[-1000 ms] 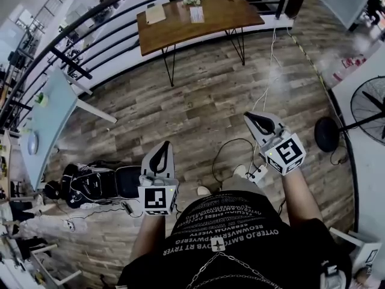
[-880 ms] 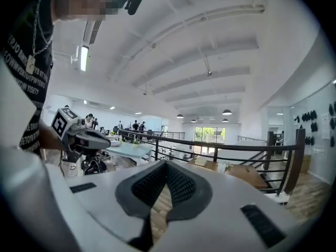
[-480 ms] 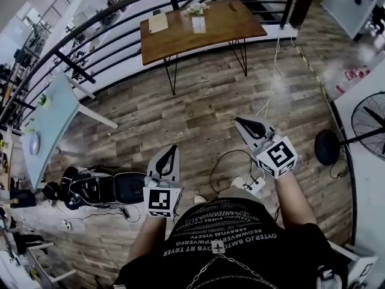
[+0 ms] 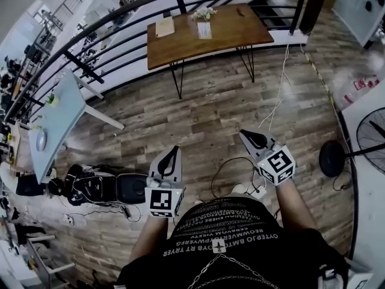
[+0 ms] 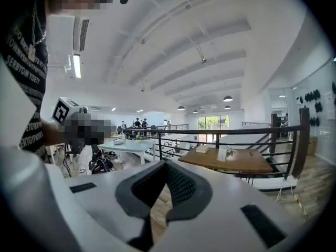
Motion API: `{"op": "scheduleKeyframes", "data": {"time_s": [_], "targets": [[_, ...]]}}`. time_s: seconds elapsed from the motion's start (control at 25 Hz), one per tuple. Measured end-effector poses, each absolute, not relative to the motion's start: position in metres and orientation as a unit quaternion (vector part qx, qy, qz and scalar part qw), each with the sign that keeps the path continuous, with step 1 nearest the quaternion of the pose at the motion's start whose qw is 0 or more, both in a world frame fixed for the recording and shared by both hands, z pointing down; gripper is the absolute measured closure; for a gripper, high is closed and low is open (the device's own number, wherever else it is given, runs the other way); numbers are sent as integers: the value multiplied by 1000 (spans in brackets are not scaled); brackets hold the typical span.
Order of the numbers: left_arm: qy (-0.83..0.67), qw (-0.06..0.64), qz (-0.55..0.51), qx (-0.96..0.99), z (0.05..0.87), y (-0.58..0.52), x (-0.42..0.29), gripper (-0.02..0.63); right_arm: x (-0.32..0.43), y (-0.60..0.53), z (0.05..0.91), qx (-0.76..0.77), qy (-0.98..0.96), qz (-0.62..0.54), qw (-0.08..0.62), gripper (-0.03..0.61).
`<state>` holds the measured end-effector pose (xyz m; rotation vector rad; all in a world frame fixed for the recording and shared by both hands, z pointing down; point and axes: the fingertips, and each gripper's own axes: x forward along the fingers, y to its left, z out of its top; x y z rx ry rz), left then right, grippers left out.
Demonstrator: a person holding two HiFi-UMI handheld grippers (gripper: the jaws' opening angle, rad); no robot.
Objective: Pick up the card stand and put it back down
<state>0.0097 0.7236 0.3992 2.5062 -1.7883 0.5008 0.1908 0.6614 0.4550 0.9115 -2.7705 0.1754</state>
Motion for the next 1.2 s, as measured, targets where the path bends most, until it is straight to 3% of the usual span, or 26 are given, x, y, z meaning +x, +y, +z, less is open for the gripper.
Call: {"op": "scheduleKeyframes", "data": {"time_s": [0.6,1.2], "targets": [[-587,2,173,791,401,687,67,594,246,645,481,308,-944,84,86,565],[-572,25,141,808,434,607,34,594,232,563,457,377,-922,53,71,565]]}}
